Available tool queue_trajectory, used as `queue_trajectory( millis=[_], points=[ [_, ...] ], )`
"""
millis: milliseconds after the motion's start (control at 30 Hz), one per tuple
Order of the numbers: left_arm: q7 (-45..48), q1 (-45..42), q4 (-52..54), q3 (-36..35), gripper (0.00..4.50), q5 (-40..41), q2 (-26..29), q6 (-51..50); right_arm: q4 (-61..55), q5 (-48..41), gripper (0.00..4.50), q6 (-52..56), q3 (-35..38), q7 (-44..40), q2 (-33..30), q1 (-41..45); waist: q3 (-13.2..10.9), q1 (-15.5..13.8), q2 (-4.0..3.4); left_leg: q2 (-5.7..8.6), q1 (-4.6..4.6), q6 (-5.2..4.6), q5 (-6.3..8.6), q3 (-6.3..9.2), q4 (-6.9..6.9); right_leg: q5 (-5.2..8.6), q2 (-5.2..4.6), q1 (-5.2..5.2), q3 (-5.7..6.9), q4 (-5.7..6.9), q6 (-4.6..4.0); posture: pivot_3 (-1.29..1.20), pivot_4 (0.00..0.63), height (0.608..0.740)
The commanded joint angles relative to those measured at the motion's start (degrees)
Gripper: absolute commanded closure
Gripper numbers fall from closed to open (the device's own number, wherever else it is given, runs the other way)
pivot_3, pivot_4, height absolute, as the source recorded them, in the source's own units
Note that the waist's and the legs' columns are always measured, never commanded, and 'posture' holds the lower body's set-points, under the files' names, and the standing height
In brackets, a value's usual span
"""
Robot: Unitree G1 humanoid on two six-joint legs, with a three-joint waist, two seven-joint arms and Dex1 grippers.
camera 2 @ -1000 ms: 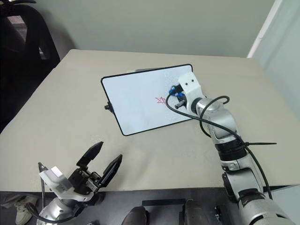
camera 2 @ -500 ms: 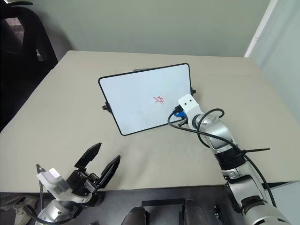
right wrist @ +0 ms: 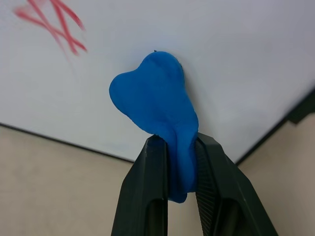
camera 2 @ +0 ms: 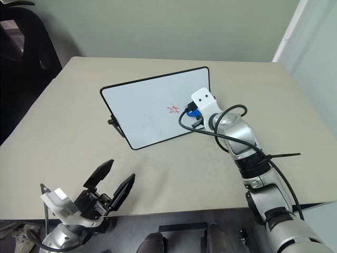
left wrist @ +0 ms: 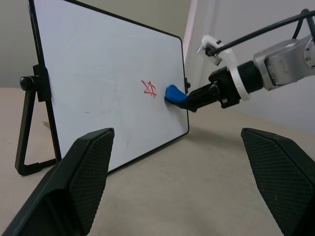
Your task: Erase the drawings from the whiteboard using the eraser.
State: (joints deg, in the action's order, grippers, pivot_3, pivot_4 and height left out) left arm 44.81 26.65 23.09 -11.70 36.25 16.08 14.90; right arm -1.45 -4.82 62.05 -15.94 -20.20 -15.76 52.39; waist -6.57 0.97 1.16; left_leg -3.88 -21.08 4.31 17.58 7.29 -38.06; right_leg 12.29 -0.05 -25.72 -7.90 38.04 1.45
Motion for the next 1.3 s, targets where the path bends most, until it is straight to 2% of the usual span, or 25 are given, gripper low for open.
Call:
queue_trajectory(
  millis=[33,233,600,733,1300],
  points=[
    [0.35,-0.12,0.21,-0.91,0.0,0.7,0.23,0.22,-6.89,-1.17,4.05,1.06,0.94,-1.14,0.67,2.65,0.0,-0.04,0.0,0.0,-0.01,0.0,0.0,0.0,0.02,0.0,0.0,0.0,0.01,0.0,0.0,0.0,0.15,0.74],
    [0.39,-0.1,0.49,-0.41,0.0,0.3,0.15,0.38,-12.52,-3.37,4.05,2.49,0.58,-3.81,0.59,2.2,0.02,-0.49,0.02,0.0,-0.1,0.01,0.0,-0.01,-0.02,0.18,0.0,0.01,0.02,-0.06,-0.27,0.0,0.15,0.74],
    [0.18,-0.27,0.71,-0.68,0.0,0.18,0.26,0.44,-6.46,-1.53,4.05,1.33,-2.27,-3.26,-1.26,-4.85,0.05,-0.91,0.08,0.0,-0.09,0.03,0.01,0.0,-0.08,0.31,-0.03,0.07,0.01,-0.06,-0.28,0.0,0.15,0.74],
    [0.24,-0.32,0.51,-0.95,0.0,0.37,0.42,0.49,-5.92,-1.21,4.05,1.5,-2.67,-3.08,-1.46,-5.86,0.05,-0.85,0.08,0.0,-0.03,0.03,0.01,-0.01,-0.15,0.16,-0.03,0.12,0.01,-0.06,-0.03,0.0,0.15,0.74],
    [0.2,0.11,1.22,-0.31,0.0,0.15,0.25,0.57,-4.64,-0.63,4.05,-0.84,3.55,0.31,0.62,2.99,0.05,-0.83,0.08,0.0,-0.06,0.02,0.0,0.01,-0.08,0.1,-0.03,0.03,0.01,-0.06,0.08,0.0,0.15,0.74]
  ],
)
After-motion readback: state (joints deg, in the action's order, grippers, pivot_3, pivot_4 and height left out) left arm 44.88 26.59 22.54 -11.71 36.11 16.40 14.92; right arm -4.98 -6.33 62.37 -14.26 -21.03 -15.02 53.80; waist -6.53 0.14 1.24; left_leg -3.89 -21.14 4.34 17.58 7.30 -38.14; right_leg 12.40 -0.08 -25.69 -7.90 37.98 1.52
